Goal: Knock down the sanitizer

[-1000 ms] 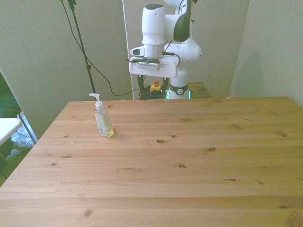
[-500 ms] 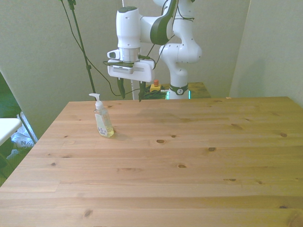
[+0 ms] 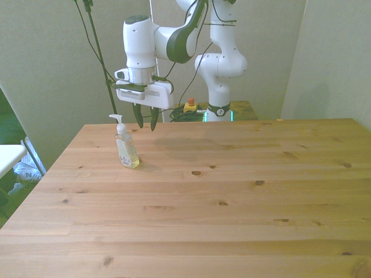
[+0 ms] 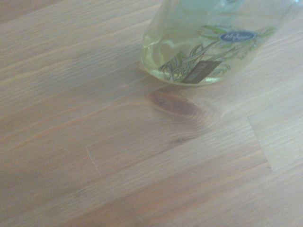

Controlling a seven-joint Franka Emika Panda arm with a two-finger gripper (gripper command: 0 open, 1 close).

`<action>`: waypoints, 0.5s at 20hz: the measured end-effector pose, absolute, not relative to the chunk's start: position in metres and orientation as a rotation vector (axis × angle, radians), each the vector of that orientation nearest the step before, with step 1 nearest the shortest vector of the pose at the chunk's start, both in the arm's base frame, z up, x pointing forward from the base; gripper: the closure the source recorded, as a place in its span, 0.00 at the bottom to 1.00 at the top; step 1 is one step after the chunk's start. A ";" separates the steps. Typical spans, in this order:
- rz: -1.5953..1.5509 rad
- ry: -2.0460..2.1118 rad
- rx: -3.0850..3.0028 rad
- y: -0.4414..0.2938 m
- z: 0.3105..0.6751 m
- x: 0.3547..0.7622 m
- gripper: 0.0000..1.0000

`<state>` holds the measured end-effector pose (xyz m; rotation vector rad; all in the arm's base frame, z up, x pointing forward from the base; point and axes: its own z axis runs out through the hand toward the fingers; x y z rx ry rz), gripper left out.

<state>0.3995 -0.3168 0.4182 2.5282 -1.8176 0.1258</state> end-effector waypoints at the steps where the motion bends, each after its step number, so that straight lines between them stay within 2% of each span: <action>1: 0.127 -1.821 2.531 -0.319 0.418 0.400 1.00; 10: 0.117 -1.840 2.522 -0.337 0.415 0.414 1.00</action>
